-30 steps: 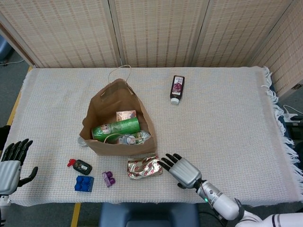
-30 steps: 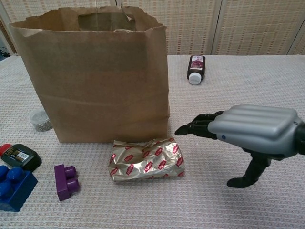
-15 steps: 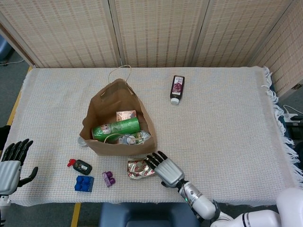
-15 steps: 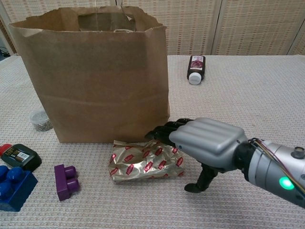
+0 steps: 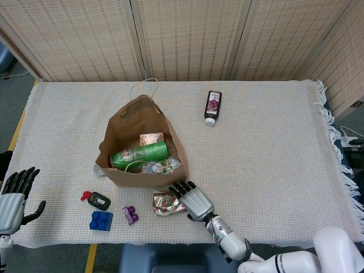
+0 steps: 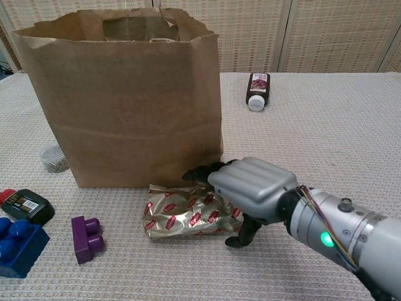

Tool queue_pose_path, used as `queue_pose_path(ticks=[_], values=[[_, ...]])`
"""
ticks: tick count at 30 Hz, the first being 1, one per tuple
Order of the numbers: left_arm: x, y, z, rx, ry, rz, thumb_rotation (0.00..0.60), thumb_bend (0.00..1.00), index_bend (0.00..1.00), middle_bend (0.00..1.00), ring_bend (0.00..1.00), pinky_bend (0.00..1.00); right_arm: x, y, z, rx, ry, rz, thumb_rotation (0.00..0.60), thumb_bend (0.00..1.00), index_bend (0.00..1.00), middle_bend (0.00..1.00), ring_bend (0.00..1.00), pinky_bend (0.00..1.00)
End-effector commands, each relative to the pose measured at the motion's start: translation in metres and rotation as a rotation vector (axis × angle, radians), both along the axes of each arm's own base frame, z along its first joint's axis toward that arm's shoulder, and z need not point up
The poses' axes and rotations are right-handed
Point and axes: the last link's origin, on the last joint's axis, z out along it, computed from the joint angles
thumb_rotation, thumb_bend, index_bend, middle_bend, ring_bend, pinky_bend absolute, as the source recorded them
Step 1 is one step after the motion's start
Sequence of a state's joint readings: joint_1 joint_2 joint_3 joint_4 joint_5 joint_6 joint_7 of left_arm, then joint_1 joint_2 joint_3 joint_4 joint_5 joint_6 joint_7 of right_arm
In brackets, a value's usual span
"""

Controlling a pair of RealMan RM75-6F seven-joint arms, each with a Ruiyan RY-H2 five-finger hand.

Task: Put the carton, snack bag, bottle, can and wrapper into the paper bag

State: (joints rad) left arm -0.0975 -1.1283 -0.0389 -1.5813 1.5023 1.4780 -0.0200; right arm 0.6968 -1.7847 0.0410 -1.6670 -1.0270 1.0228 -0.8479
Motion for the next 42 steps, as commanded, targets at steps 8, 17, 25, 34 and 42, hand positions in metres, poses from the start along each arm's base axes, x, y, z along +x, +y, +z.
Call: queue_pose_path(ticks=[8,17,25,34,42], values=[[0.0,0.0,0.0,-0.002,-0.005,-0.001,0.6,0.37,0.0,0.0,0.0,0.0,0.007,0.005,-0.009,-0.028,0.005,0.019,0.6,0.2,0.53,0.46,0.46,0.65],[0.0,0.0,0.0,-0.002,-0.002,-0.001,0.6,0.37,0.0,0.0,0.0,0.0,0.0,0.009,0.05,-0.081,-0.059,0.034,0.6,0.24,0.58,0.5,0.5,0.67],[0.0,0.0,0.0,0.001,0.005,0.001,0.6,0.37,0.0,0.0,0.0,0.0,-0.025,0.018,0.138,-0.135,-0.061,-0.024,0.6,0.24,0.58,0.5,0.5,0.67],[0.001,0.0,-0.001,0.003,0.017,-0.001,0.6,0.37,0.0,0.0,0.0,0.0,-0.05,0.002,0.239,-0.376,-0.248,-0.133,0.6,0.24,0.58,0.5,0.5,0.67],[0.004,0.005,-0.003,0.0,0.027,-0.005,0.6,0.37,0.0,0.0,0.0,0.0,-0.015,-0.044,0.268,-0.501,-0.346,-0.102,0.6,0.24,0.58,0.5,0.5,0.67]])
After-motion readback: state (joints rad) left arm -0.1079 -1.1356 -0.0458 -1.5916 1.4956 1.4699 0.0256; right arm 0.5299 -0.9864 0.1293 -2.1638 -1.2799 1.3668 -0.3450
